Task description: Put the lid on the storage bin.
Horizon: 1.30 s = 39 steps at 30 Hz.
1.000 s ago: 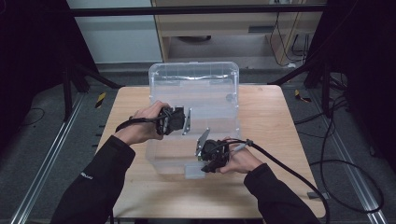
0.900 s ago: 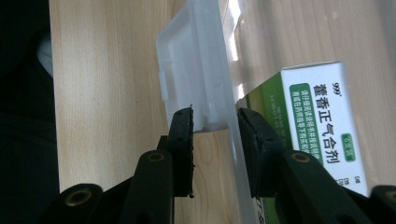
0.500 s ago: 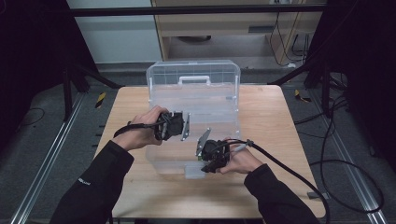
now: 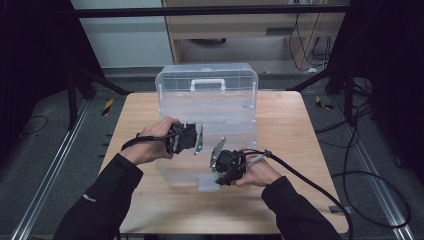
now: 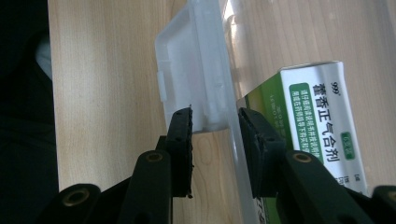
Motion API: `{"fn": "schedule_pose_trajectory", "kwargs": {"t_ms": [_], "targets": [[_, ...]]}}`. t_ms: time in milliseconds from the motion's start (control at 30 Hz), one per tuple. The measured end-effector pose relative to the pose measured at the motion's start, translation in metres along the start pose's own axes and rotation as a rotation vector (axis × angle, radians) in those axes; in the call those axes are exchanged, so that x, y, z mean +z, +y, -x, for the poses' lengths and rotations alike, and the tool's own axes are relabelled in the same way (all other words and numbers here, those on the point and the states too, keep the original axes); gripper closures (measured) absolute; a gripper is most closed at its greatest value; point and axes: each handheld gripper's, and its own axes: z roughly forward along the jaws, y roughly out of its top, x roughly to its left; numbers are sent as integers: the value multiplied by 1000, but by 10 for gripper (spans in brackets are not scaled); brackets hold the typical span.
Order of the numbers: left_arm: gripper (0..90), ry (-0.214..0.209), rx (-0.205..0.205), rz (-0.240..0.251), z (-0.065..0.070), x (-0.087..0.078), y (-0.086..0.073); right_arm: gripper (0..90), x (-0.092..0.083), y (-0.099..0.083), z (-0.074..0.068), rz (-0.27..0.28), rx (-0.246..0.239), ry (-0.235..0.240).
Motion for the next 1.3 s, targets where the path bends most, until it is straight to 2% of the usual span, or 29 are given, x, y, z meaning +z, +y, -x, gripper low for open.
{"fn": "schedule_pose_trajectory", "kwargs": {"t_ms": [133,167,500,600,700,733,767,800,1000,1133,1200,1233,1300], "targets": [[787,1,-2,15,2,0,-1,661,0,-1,-1,5,3,1],[787,-3,-13,12,3,0,-1,661,0,-1,0,8,-5,-1],[786,-5,-4,9,8,-2,0,652,-1,-2,-3,23,1,-17],[785,-12,-4,5,8,-3,0,629,-1,-3,-5,29,-11,-44],[784,-13,-4,9,10,-4,0,601,-3,-3,-8,48,-13,-45],[784,-23,-23,10,12,-4,0,593,-4,-3,-9,52,-16,-51],[783,-21,-20,15,13,-4,0,584,-5,-3,-10,53,-12,-49],[783,-20,-7,15,12,-4,0,581,-6,-3,-11,56,-8,-50],[781,-33,-9,23,15,-5,0,559,-19,-4,-14,117,-1,-59],[780,-36,-12,23,16,-5,0,564,-28,-5,-18,140,12,-83],[780,-40,-11,20,16,-5,0,595,-32,-6,-19,142,19,-97],[779,-41,-11,19,16,-5,0,608,-35,-7,-19,151,33,-78],[779,-41,-12,20,16,-5,0,634,-40,-8,-19,170,42,-73]]}}
